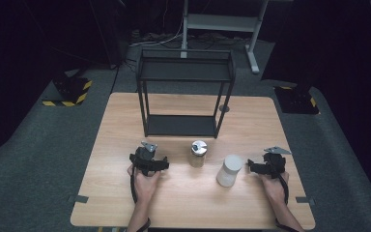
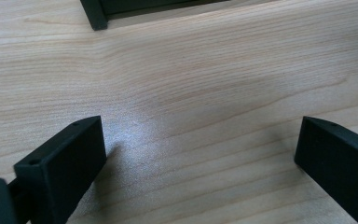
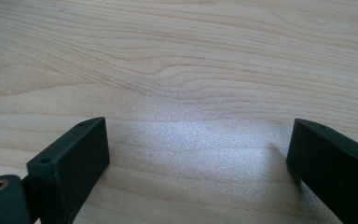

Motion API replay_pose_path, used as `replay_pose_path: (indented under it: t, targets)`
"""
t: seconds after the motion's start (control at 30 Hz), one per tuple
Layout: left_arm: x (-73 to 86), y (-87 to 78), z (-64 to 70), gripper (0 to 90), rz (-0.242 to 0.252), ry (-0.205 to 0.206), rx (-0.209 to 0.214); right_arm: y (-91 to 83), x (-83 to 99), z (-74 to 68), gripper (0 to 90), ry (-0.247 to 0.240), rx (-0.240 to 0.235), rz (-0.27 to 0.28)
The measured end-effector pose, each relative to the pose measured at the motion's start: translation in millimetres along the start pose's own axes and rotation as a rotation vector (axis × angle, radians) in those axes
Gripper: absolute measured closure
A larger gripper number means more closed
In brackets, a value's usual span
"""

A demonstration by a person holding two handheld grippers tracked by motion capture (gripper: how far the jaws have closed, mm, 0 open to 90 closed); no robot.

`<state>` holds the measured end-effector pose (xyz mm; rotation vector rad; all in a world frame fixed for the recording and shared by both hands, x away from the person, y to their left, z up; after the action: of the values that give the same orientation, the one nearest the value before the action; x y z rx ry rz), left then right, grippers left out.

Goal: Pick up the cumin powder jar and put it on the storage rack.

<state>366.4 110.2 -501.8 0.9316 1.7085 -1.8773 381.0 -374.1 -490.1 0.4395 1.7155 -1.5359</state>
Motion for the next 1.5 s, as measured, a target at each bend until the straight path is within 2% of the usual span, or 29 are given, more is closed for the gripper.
replay_pose_path:
  t: [0.67, 0.83, 0.97, 1.1, 1.3, 1.43, 1.5]
  targets:
    - [-0.4, 0.1, 0.6, 0.7, -0.002, -0.001, 0.0, 0.0, -0.1, -0.1, 4.9, 0.0, 0.001, -0.001]
    - [-0.5, 0.2, -2.5, 0.4, 0.001, 0.018, 0.038, 0.0, -0.2, 0.0, 4.9, -0.001, 0.001, -0.001]
    - [2.1, -1.5, -7.1, 0.4, 0.018, 0.015, 0.093, 0.0, -0.2, 0.0, 4.9, 0.0, 0.001, -0.001]
    - [3.6, -8.2, -2.4, 0.5, 0.037, 0.061, 0.105, 0.0, -0.2, -0.1, 4.8, 0.0, 0.001, -0.001]
    - [3.0, -19.8, 2.5, 0.5, 0.064, 0.135, 0.148, 0.1, -0.2, 0.0, 4.7, 0.0, 0.001, -0.001]
    - [-3.0, -27.1, 7.1, 0.5, 0.066, 0.185, 0.209, 0.1, -0.2, 0.0, 4.7, 0.0, 0.002, -0.001]
    - [-8.3, -30.2, 10.9, 0.5, 0.059, 0.217, 0.254, 0.1, -0.2, -0.1, 4.6, 0.0, 0.002, -0.001]
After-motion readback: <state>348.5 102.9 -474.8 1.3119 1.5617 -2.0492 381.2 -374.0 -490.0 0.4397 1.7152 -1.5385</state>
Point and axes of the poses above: each handheld gripper's, and its own axes: y roughly forward along the jaws, x roughly out of its underside, z roughly to its right, the point moved 6 cm from there along y, roughly forward along the jaws
